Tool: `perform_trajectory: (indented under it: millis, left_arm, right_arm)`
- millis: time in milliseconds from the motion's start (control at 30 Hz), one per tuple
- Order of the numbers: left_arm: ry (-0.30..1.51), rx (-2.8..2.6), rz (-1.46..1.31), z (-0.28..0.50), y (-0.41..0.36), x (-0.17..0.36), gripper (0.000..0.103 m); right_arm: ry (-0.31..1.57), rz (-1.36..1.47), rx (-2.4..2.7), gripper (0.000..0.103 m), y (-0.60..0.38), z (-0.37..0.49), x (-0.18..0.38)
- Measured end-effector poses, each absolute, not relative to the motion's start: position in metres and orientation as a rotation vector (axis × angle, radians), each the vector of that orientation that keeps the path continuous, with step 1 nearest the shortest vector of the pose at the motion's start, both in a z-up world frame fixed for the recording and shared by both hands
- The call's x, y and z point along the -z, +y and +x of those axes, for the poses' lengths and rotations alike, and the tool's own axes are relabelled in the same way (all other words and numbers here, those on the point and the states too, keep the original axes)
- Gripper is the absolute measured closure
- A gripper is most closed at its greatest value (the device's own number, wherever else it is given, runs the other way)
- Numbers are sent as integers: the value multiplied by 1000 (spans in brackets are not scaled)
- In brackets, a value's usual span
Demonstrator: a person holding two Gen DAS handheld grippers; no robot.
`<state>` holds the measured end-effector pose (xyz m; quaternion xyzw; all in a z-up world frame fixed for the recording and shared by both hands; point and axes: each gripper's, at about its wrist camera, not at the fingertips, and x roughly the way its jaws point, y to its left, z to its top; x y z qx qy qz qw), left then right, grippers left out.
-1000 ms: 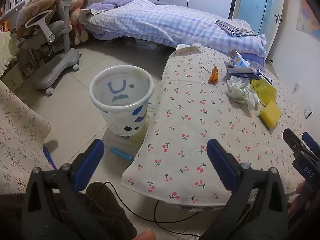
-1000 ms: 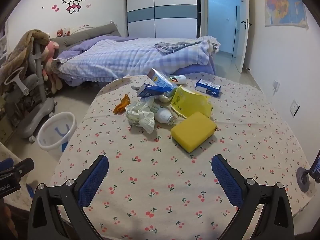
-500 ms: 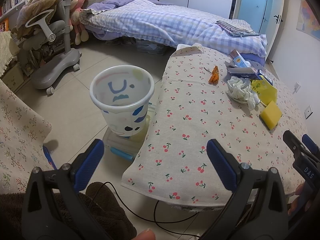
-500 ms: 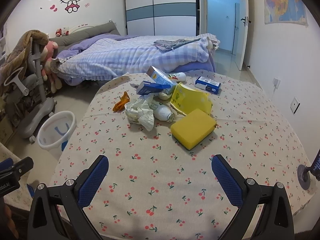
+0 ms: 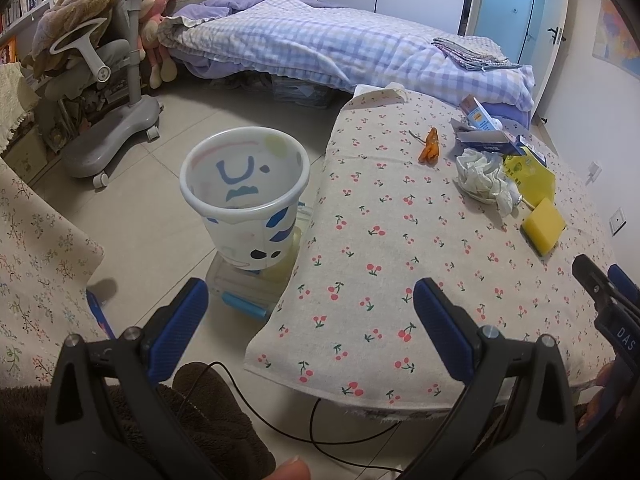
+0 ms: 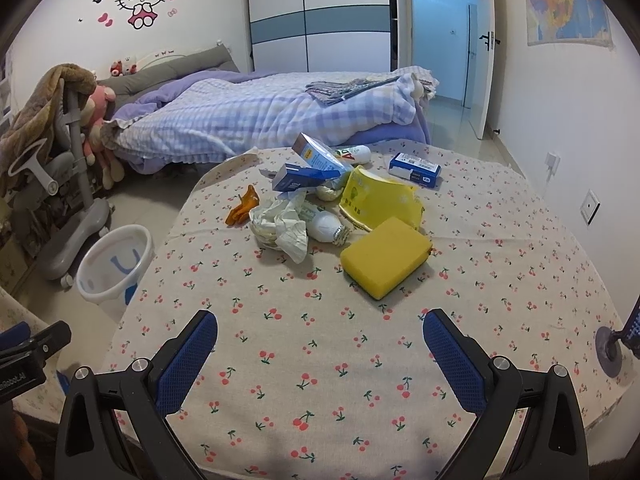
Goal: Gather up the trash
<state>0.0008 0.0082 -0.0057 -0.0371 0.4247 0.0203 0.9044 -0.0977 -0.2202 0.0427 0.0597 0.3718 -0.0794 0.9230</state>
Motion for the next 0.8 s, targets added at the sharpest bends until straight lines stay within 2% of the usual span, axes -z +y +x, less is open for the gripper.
perform_trajectory:
  millis: [800]
  left_arm:
    - [879,-41,-69,-1,9,7,1]
  right_arm:
    - [767,136,161,0,-222,-98,-45]
